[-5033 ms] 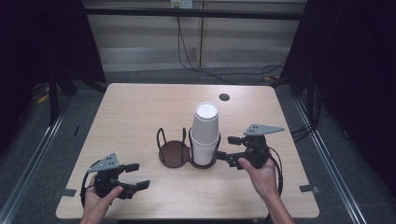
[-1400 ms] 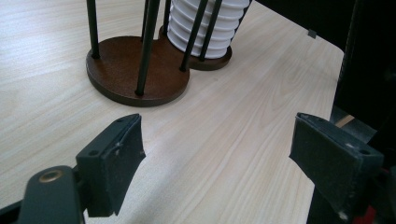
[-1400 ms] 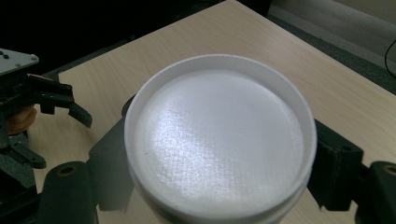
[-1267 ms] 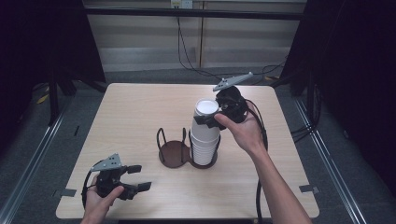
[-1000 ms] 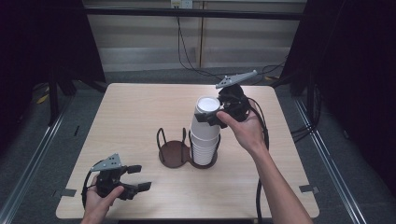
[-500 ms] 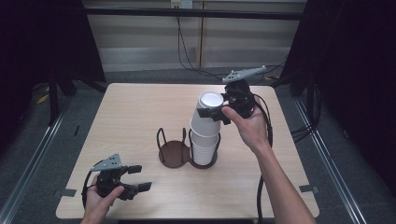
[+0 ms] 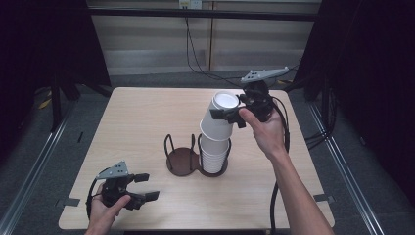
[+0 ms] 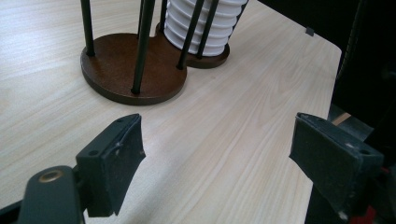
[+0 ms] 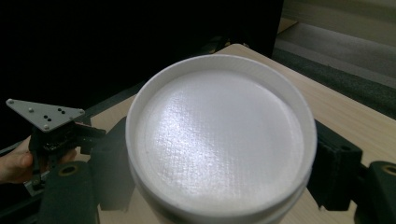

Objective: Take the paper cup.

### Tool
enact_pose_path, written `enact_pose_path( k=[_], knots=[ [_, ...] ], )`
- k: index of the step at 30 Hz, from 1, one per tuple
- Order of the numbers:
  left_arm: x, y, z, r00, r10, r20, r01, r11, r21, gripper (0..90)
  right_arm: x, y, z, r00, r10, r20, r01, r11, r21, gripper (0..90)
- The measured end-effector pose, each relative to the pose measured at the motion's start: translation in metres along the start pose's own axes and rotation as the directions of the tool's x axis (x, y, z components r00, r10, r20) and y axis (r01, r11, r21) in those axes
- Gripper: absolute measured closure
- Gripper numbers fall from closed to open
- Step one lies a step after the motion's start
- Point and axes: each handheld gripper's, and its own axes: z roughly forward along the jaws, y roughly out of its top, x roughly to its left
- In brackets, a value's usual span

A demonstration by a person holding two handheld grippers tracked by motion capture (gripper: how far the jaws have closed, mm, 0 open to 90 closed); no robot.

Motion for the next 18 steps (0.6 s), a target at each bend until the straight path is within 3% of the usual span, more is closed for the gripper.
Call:
enact_pose_path(
  k=[14, 18],
  knots=[
    [0.000, 0.000, 0.000, 1.0000, -0.002, 0.000, 0.002, 1.0000, -0.001, 17.0, -0.002, 0.007, -0.016, 0.9995, 0.028, -0.015, -0.029, 0.998, -0.059, 23.7],
    [0.001, 0.000, -0.001, 0.9999, -0.003, -0.017, 0.003, 1.0000, -0.008, 17.0, -0.002, 0.009, -0.020, 0.9996, 0.024, -0.014, -0.025, 0.998, -0.055, 23.7]
  ],
)
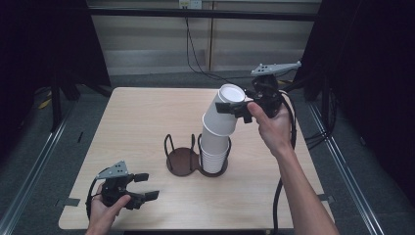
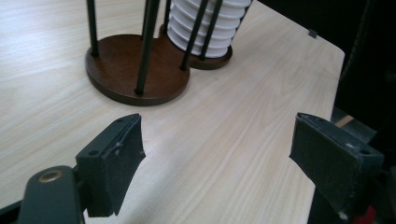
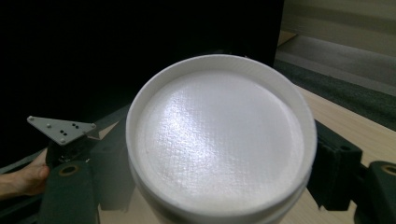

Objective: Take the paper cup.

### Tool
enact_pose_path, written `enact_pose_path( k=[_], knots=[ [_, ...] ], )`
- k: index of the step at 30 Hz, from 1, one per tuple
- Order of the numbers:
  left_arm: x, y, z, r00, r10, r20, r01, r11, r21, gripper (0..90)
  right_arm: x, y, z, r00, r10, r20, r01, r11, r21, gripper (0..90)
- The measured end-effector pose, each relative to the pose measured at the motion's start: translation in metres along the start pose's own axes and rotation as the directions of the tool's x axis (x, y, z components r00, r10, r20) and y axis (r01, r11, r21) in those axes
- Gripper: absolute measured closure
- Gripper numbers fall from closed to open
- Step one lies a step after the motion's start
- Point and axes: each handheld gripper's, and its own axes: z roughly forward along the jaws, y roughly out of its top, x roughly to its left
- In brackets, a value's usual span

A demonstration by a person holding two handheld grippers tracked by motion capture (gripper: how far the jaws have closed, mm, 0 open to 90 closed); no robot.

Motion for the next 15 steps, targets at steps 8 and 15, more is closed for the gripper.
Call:
enact_pose_path(
  k=[8, 15],
  knots=[
    [0.000, 0.000, 0.001, 0.9999, -0.002, -0.010, 0.002, 1.0000, 0.009, 16.7, -0.003, 0.004, -0.011, 0.9996, 0.022, -0.019, -0.023, 0.999, -0.034, 23.8],
    [0.001, 0.000, -0.001, 0.9996, -0.006, -0.029, 0.006, 1.0000, 0.000, 16.0, -0.005, 0.003, -0.022, 0.9986, 0.044, -0.030, -0.046, 0.997, -0.065, 23.8]
  ],
)
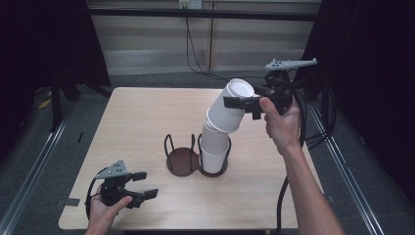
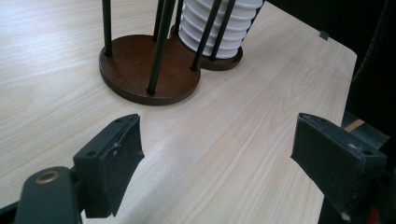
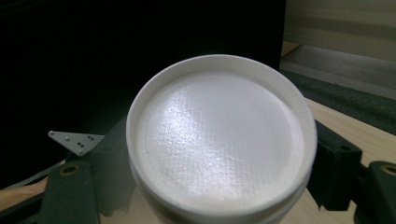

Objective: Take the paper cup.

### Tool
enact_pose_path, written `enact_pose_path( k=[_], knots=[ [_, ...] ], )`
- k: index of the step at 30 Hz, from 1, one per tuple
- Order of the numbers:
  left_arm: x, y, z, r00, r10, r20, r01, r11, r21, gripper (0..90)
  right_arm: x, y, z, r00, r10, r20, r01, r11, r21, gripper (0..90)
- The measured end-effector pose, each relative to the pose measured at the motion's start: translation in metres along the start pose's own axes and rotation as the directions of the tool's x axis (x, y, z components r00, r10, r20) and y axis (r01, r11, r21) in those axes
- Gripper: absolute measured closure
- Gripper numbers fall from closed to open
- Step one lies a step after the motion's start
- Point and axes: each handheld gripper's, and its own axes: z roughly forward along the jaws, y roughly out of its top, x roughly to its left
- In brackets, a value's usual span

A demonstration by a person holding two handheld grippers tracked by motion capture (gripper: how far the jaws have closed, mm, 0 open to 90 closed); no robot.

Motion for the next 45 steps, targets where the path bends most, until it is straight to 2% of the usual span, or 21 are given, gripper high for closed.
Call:
enact_pose_path(
  k=[5, 11, 25, 29, 33, 35, 41, 42, 43, 45],
  knots=[
    [-0.003, 0.000, 0.003, 0.9997, 0.020, 0.012, -0.020, 0.9998, 0.009, 16.0, -0.002, -0.002, -0.006, 0.9999, 0.010, 0.003, -0.010, 1.000, -0.010, 23.9],
    [-0.003, 0.000, 0.003, 0.9998, 0.019, -0.003, -0.019, 0.9998, 0.005, 16.0, -0.005, -0.004, -0.014, 0.9997, 0.023, 0.004, -0.023, 0.999, -0.025, 23.9],
    [-0.006, 0.001, 0.005, 0.9994, 0.029, 0.017, -0.029, 0.9996, 0.002, 16.1, -0.012, -0.013, -0.038, 0.9982, 0.047, 0.037, -0.046, 0.998, -0.033, 24.0],
    [-0.006, 0.001, 0.004, 0.9996, 0.012, 0.024, -0.012, 0.9999, -0.012, 16.1, -0.013, -0.020, -0.045, 0.9974, 0.053, 0.050, -0.051, 0.998, -0.026, 24.0],
    [-0.008, 0.003, 0.004, 0.9986, -0.011, 0.052, 0.013, 0.9993, -0.035, 16.1, -0.013, -0.025, -0.047, 0.9962, 0.059, 0.064, -0.059, 0.998, -0.013, 24.0],
    [-0.011, 0.006, 0.004, 0.9989, 0.016, 0.044, -0.014, 0.9995, -0.027, 16.0, -0.014, -0.031, -0.051, 0.9958, 0.067, 0.062, -0.066, 0.998, -0.019, 24.0],
    [-0.013, 0.011, 0.006, 0.9983, 0.016, 0.056, -0.014, 0.9993, -0.035, 16.2, -0.015, -0.043, -0.055, 0.9950, 0.076, 0.065, -0.077, 0.997, 0.003, 24.1],
    [-0.013, 0.015, 0.008, 0.9978, 0.043, 0.050, -0.043, 0.9990, -0.008, 16.2, -0.016, -0.045, -0.055, 0.9949, 0.076, 0.066, -0.077, 0.997, 0.010, 24.1],
    [-0.012, 0.016, 0.008, 0.9976, 0.052, 0.047, -0.051, 0.9986, -0.011, 16.2, -0.016, -0.047, -0.055, 0.9948, 0.074, 0.069, -0.076, 0.997, 0.021, 24.1],
    [-0.012, 0.017, 0.008, 0.9975, 0.045, 0.055, -0.044, 0.9988, -0.021, 16.3, -0.016, -0.049, -0.055, 0.9950, 0.074, 0.066, -0.076, 0.997, 0.025, 24.1]
  ],
)
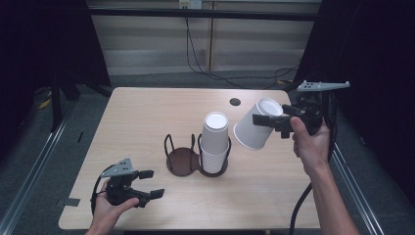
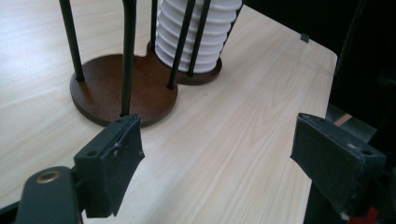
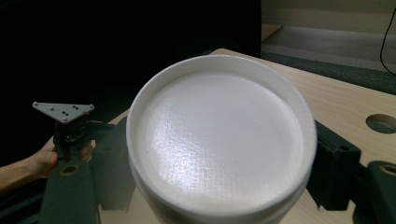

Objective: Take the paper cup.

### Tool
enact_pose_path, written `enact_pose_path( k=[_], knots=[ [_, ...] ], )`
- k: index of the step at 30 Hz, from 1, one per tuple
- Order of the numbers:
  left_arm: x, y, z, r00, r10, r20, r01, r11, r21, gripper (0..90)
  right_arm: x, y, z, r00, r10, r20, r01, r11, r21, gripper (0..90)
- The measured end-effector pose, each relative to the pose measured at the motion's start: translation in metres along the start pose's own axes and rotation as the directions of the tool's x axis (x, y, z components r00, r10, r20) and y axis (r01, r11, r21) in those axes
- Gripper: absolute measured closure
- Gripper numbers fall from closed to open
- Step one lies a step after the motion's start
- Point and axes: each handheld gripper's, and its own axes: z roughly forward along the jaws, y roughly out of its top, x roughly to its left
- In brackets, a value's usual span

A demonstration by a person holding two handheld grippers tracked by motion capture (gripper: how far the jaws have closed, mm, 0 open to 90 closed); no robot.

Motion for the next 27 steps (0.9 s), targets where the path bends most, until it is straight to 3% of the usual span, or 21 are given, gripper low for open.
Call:
enact_pose_path(
  k=[3, 8, 10, 11, 13, 18, 20, 24, 27],
  knots=[
    [-0.001, 0.005, 0.001, 0.9996, 0.026, -0.013, -0.026, 0.9996, 0.013, 16.4, -0.001, -0.007, 0.000, 1.0000, 0.005, -0.008, -0.005, 1.000, -0.001, 24.1],
    [-0.004, 0.012, 0.004, 0.9993, 0.038, -0.002, -0.038, 0.9992, 0.015, 16.4, -0.005, -0.020, 0.006, 0.9996, 0.029, -0.007, -0.028, 0.999, 0.023, 24.1],
    [-0.006, 0.016, 0.007, 0.9983, 0.058, -0.004, -0.058, 0.9980, 0.023, 16.3, -0.004, -0.025, 0.008, 0.9992, 0.031, -0.027, -0.030, 0.999, 0.023, 24.1],
    [-0.009, 0.020, 0.009, 0.9962, 0.087, 0.003, -0.087, 0.9958, 0.027, 16.4, -0.003, -0.030, 0.011, 0.9986, 0.033, -0.042, -0.032, 0.999, 0.023, 24.1],
    [-0.012, 0.025, 0.011, 0.9958, 0.089, 0.023, -0.089, 0.9959, 0.016, 16.4, -0.002, -0.035, 0.013, 0.9975, 0.037, -0.060, -0.036, 0.999, 0.026, 24.1],
    [-0.016, 0.033, 0.014, 0.9942, 0.104, 0.028, -0.104, 0.9945, 0.001, 16.7, -0.001, -0.044, 0.017, 0.9967, 0.039, -0.072, -0.036, 0.998, 0.042, 24.1],
    [-0.017, 0.038, 0.014, 0.9947, 0.095, 0.038, -0.094, 0.9946, -0.043, 16.7, 0.001, -0.049, 0.018, 0.9966, 0.037, -0.073, -0.033, 0.998, 0.048, 24.1],
    [-0.022, 0.047, 0.015, 0.9931, 0.114, 0.027, -0.112, 0.9915, -0.067, 17.5, 0.006, -0.056, 0.019, 0.9957, 0.034, -0.086, -0.030, 0.998, 0.055, 24.1],
    [-0.026, 0.055, 0.018, 0.9917, 0.120, 0.046, -0.117, 0.9910, -0.065, 17.9, 0.011, -0.065, 0.023, 0.9949, 0.032, -0.095, -0.026, 0.997, 0.066, 24.2]
  ],
)
